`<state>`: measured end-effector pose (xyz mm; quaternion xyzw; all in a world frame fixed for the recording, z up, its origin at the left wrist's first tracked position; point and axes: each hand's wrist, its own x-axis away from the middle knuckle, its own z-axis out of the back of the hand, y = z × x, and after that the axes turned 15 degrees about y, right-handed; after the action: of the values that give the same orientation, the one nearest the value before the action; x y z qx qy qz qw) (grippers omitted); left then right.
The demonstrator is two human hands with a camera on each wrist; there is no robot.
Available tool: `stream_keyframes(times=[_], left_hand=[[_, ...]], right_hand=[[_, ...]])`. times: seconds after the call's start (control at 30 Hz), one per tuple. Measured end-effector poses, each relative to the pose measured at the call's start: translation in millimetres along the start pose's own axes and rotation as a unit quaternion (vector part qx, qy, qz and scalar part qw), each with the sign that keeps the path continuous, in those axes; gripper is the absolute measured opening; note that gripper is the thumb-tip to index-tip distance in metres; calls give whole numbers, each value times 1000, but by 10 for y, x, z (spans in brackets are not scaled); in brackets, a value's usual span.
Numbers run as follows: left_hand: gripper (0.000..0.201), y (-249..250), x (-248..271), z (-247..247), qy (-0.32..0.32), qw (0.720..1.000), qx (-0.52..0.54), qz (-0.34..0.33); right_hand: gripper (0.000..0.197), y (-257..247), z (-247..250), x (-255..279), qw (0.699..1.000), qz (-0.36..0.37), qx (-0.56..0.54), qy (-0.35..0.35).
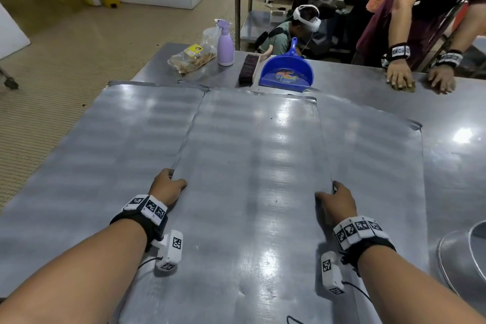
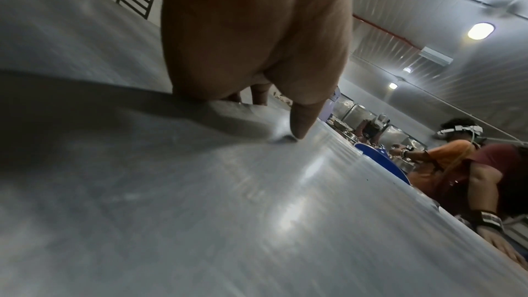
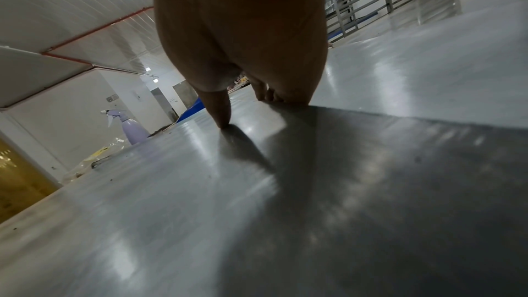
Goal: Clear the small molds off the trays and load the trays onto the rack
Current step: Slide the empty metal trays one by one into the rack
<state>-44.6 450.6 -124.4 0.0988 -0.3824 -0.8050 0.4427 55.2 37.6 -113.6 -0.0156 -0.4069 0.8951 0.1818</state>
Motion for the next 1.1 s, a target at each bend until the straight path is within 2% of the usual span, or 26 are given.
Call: stream_keyframes(times=[0.1,0.2,0.37,0.43,0.47,0.53,0.6,0.73,0.97,1.1], left_hand=[[70,27,89,19,2,999,-48,-5],[79,24,134,19,-4,997,-75,-13],[54,-5,122,-36,-32,999,32,7],[65,-74,46,-111,-43,998,42,5],[70,-265,-153,-258,-49,997,53,1],[71,-387,-292,-426,-54,997,57,-14],[66,-144,-81,-384,-56,996,59,-27],[42,340,339,-349,-64,995,62,-47],[40,739,494,-753,-92,990,68,-81],[48,976,558,-961,-106,987,64,-103]], right_hand=[[37,28,31,39,1000,-9,-10,0],[40,57,83,83,1000,-8,-6,-2],[44,165,140,125,1000,-6,4,-4],[43,207,179,141,1000,-9,6,-3],[41,234,204,150,1000,-11,5,1],[39,297,263,171,1000,-18,0,13],[38,380,325,182,999,-28,-3,25],[34,610,485,169,997,-55,-1,60],[35,905,870,57,990,-78,-13,112],[37,996,1069,-124,987,-80,-18,141]])
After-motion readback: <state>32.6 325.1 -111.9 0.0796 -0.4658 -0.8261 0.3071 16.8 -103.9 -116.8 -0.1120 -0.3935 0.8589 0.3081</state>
